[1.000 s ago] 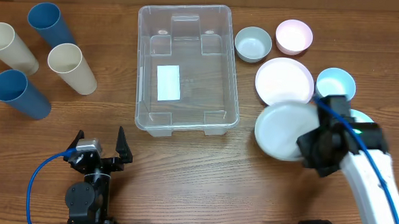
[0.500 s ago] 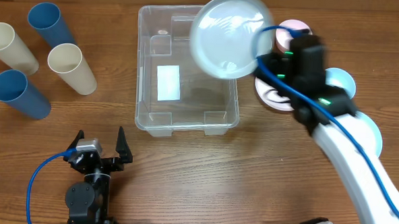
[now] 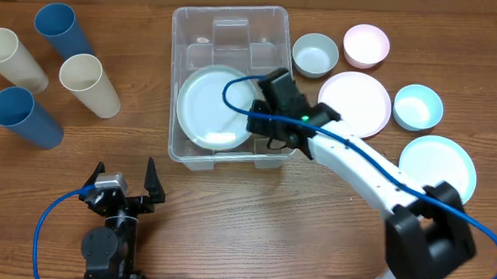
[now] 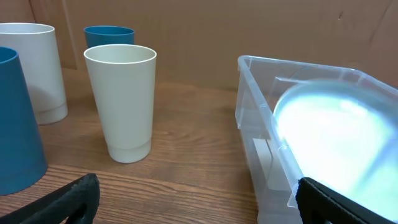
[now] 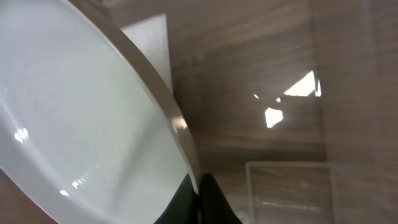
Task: Pack container
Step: 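Lift the white plate with the right gripper and lower it into the bin, then release the plate, move the right gripper to the pink plate rim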
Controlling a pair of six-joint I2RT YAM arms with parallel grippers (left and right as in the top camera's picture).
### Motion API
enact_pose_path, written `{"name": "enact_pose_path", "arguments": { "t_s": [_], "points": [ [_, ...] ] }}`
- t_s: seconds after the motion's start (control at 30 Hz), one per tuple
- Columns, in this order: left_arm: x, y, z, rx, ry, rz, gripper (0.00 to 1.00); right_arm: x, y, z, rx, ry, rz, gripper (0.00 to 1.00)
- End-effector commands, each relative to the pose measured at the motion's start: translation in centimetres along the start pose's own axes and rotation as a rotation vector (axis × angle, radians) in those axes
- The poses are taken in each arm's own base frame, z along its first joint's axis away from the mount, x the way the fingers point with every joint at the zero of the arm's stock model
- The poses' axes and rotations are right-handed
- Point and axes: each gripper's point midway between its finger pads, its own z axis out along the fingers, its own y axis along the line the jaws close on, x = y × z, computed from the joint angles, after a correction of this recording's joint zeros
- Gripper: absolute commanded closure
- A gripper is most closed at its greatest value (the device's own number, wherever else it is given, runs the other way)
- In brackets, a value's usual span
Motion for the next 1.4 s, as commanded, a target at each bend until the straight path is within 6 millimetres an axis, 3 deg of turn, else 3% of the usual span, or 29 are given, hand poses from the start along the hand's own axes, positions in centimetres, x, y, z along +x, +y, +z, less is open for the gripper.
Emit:
{"name": "enact_pose_path", "arguments": {
  "t_s": [0.0, 0.17, 0.27, 0.3, 0.33, 0.37, 0.5, 0.6, 0.63, 0.77, 0.8, 0.87, 0.9, 1.0, 1.07, 1.27, 1.37],
  "points": [
    [0.0, -0.2, 0.0, 0.012, -0.004, 0.017, 0.00, -0.5, -0.8, 0.2, 0.048, -0.019, -0.004, 0.96],
    [0.0, -0.2, 0.0, 0.012, -0.004, 0.018, 0.00, 1.1, -3.3, -0.1, 0.162, 0.034, 0.004, 0.96],
    [0.0, -0.2, 0.0, 0.012, -0.004, 0.018, 0.00, 1.6, -3.7, -0.2, 0.178, 0.054, 0.005, 0.96],
    [0.0, -0.2, 0.0, 0.012, -0.004, 0.017, 0.00, 1.6, -3.7, -0.2, 0.180, 0.057, 0.005, 0.78],
    [0.0, -0.2, 0.0, 0.012, -0.004, 0.017, 0.00, 1.7, -3.8, -0.2, 0.181, 0.057, 0.004, 0.47],
    [0.0, -0.2, 0.0, 0.012, -0.004, 0.018, 0.00, 1.7, -3.7, -0.2, 0.180, 0.057, 0.003, 0.40],
    [0.0, -0.2, 0.0, 0.012, -0.004, 0.018, 0.00, 1.3, -3.4, -0.2, 0.167, 0.050, -0.065, 0.40],
    [0.0, -0.2, 0.0, 0.012, -0.004, 0.017, 0.00, -0.6, -1.7, -1.3, 0.132, 0.012, -0.140, 0.38],
    [0.0, -0.2, 0.0, 0.012, -0.004, 0.018, 0.00, -1.5, -0.9, -2.0, 0.120, -0.002, -0.155, 0.38],
    [0.0, -0.2, 0.0, 0.012, -0.004, 0.017, 0.00, -5.6, 2.3, -8.1, 0.099, -0.054, -0.167, 0.37],
    [0.0, -0.2, 0.0, 0.012, -0.004, 0.018, 0.00, -6.4, 1.7, -9.4, 0.125, -0.059, -0.151, 0.35],
    [0.0, -0.2, 0.0, 0.012, -0.004, 0.017, 0.00, -7.4, -1.4, -11.2, 0.213, -0.041, -0.094, 0.34],
    [0.0, -0.2, 0.0, 0.012, -0.004, 0.017, 0.00, -7.3, -4.6, -11.8, 0.285, -0.001, -0.031, 0.34],
    [0.0, -0.2, 0.0, 0.012, -0.004, 0.018, 0.00, -5.9, -10.9, -12.7, 0.411, 0.113, 0.092, 0.35],
    [0.0, -0.2, 0.0, 0.012, -0.004, 0.018, 0.00, -4.3, -12.7, -12.4, 0.458, 0.178, 0.130, 0.35],
    [0.0, -0.2, 0.0, 0.012, -0.004, 0.018, 0.00, 0.9, -12.0, -9.1, 0.437, 0.319, 0.119, 0.36],
    [0.0, -0.2, 0.0, 0.012, -0.004, 0.017, 0.00, 1.8, -10.9, -8.6, 0.422, 0.329, 0.103, 0.36]
  ]
}}
